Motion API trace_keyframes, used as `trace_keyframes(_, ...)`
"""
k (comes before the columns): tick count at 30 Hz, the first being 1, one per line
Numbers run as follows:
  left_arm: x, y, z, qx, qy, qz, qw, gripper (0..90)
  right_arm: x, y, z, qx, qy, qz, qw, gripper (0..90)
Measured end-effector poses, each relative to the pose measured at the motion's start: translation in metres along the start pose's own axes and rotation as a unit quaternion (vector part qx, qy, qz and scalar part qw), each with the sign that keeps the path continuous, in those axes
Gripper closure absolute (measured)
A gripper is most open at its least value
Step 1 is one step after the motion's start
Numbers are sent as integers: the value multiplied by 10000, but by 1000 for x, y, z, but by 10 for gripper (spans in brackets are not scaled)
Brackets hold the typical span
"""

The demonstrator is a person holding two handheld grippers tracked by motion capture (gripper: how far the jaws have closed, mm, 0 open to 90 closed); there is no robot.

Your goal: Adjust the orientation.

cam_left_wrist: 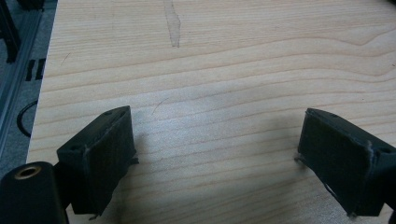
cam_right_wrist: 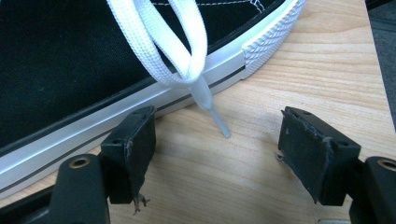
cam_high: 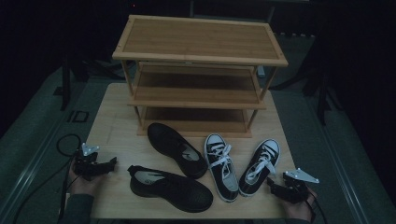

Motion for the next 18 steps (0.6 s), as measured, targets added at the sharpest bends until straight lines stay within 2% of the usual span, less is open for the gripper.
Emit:
trace_keyframes(2,0,0,0,20,-8,-17,10000,119,0,0,0,0,-1,1,10000,272)
trace_keyframes(4,1,0,0,26,-57,-23,10000,171,0,0,0,-1,-1,3,10000,272)
trace_keyframes(7,1,0,-1,14,-77,-3,10000,175,0,0,0,-2,-1,3,10000,271)
trace_keyframes(8,1,0,-1,14,-77,-3,10000,212,0,0,0,-2,-1,3,10000,271)
trace_keyframes(9,3,-3,-1,-106,-119,109,9998,260,0,0,0,-5,-3,4,10000,272)
trace_keyframes(10,3,-3,-1,-106,-119,109,9998,298,0,0,0,-5,-3,4,10000,272)
trace_keyframes(11,4,-4,-2,-148,-75,155,9997,298,0,0,0,-8,-3,6,10000,271)
trace_keyframes(13,5,-6,-3,-211,9,232,9995,398,0,0,0,-11,-3,8,10000,271)
trace_keyframes(14,6,-7,-4,-246,40,260,9994,398,0,0,0,-11,-3,8,10000,271)
trace_keyframes(15,8,-8,-4,-292,94,333,9990,465,0,0,0,-14,-3,14,10000,272)
trace_keyframes(16,8,-8,-4,-292,94,333,9990,495,0,0,0,-14,-3,14,10000,272)
trace_keyframes(18,12,-10,-4,-328,109,505,9981,521,0,0,0,-16,-3,17,10000,272)
Point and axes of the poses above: each handheld gripper's, and its own axes: x roughly backward along the jaws, z roughly out of its underside, y roughly to its left, the point moved 8 cm from there along -x, roughly forward along the jaws, and after that the axes turned 5 degrees about -x, right-handed, at the moved point
